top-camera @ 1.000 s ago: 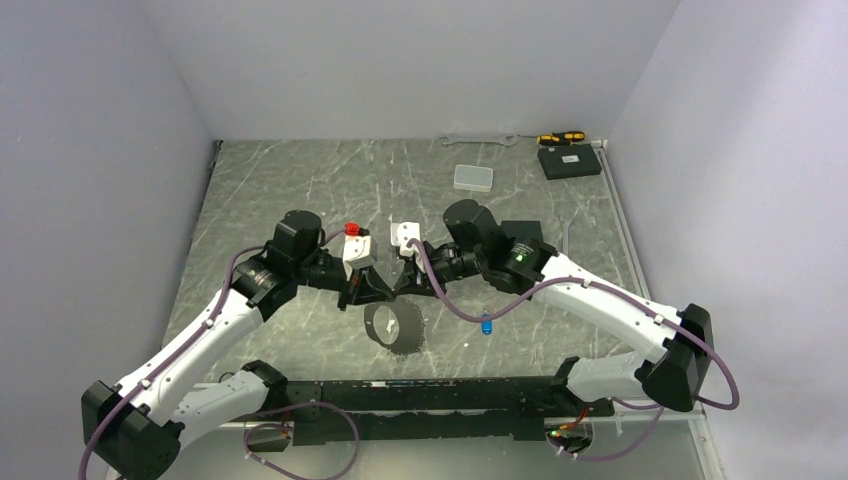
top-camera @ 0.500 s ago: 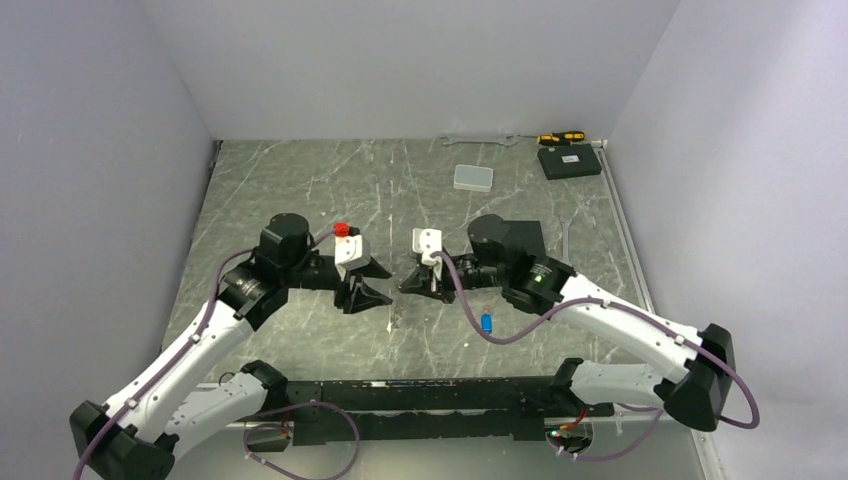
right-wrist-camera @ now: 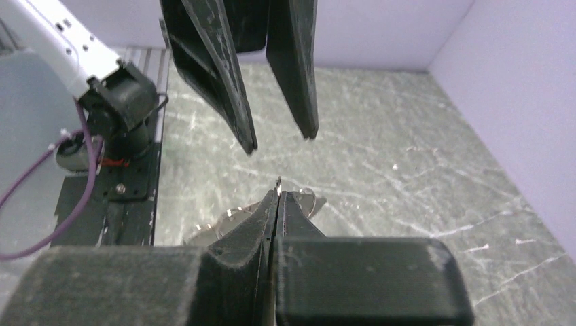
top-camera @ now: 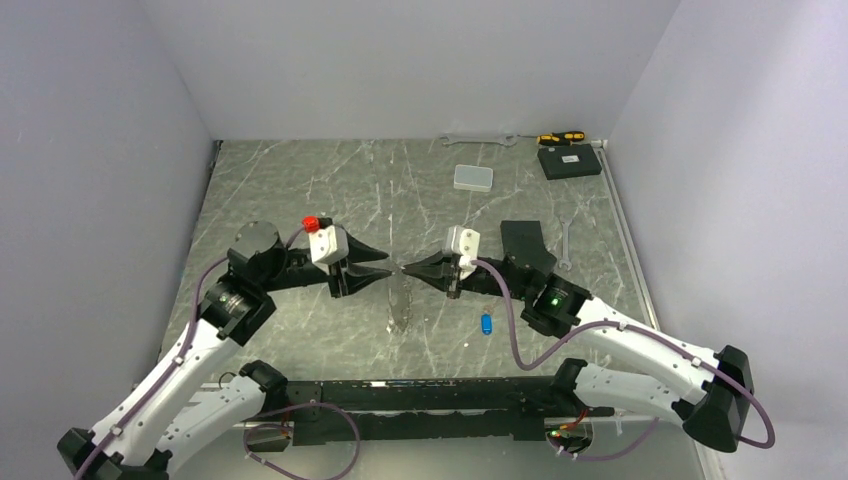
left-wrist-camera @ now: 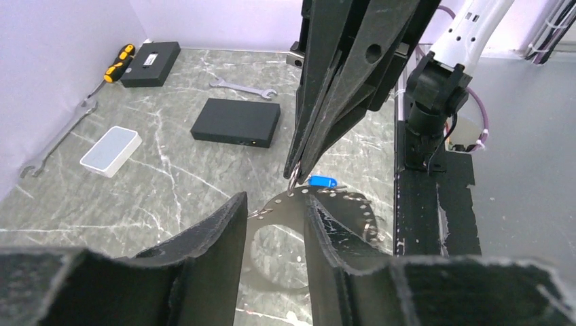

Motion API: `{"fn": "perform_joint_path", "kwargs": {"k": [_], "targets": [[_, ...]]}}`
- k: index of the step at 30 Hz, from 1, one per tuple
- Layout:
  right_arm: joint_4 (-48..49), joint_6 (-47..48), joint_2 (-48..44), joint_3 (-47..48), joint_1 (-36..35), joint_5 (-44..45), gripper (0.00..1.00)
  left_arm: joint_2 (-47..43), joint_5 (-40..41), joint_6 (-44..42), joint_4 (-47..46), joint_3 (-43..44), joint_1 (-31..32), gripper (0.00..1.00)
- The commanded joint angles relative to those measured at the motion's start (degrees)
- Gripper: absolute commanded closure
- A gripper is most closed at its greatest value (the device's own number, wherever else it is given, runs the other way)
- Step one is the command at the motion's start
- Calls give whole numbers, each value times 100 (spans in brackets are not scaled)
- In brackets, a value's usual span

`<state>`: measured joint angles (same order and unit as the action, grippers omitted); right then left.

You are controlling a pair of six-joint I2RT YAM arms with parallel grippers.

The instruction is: Put the keys on the keyring

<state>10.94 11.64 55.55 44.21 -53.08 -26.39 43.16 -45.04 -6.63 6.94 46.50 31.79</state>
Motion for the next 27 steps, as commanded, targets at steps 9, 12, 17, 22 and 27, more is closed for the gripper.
{"fn": "perform_joint_path", "kwargs": {"k": [9,12,17,22,27], "targets": [[2402,-808,-172,-409,-1,118,100,311,-382,925,-1248,-10,-8,67],[2484,-867,-145,-406,-1,83,100,294,-365,973,-1342,-57,-11,72],[2619,-931,-167,-440,-1,99,100,391,-447,1017,-1364,-36,-6,79],[2607,-948,-132,-372,-1,32,100,462,-573,1110,-1496,-62,-6,85],[2643,-978,-115,-380,-1,-2,100,525,-687,1287,-1755,-127,-6,88]]}}
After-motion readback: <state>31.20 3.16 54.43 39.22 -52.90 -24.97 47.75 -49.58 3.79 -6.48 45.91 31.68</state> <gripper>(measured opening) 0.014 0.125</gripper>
